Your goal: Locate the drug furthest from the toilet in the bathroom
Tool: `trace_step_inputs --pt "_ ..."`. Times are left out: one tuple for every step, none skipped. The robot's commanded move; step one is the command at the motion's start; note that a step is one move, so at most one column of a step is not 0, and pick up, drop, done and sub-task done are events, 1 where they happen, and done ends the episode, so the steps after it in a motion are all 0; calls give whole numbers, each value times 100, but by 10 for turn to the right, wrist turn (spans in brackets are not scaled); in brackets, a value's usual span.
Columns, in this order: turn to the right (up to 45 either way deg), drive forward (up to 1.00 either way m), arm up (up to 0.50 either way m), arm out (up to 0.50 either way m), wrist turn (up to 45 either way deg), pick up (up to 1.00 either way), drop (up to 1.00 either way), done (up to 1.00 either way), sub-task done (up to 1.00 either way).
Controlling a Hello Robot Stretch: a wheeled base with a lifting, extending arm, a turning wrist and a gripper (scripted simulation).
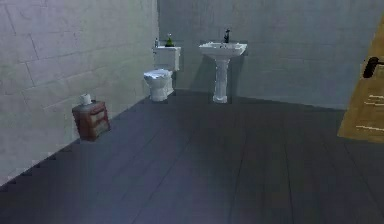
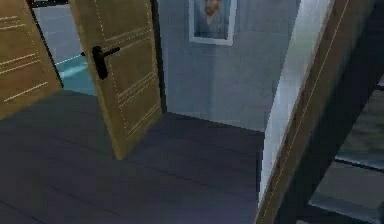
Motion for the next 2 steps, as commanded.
trace_step_inputs --pt "0 100 0 0 0 0 0 0 0" --pt "-30 0 0 0 0 0 0 0 0"
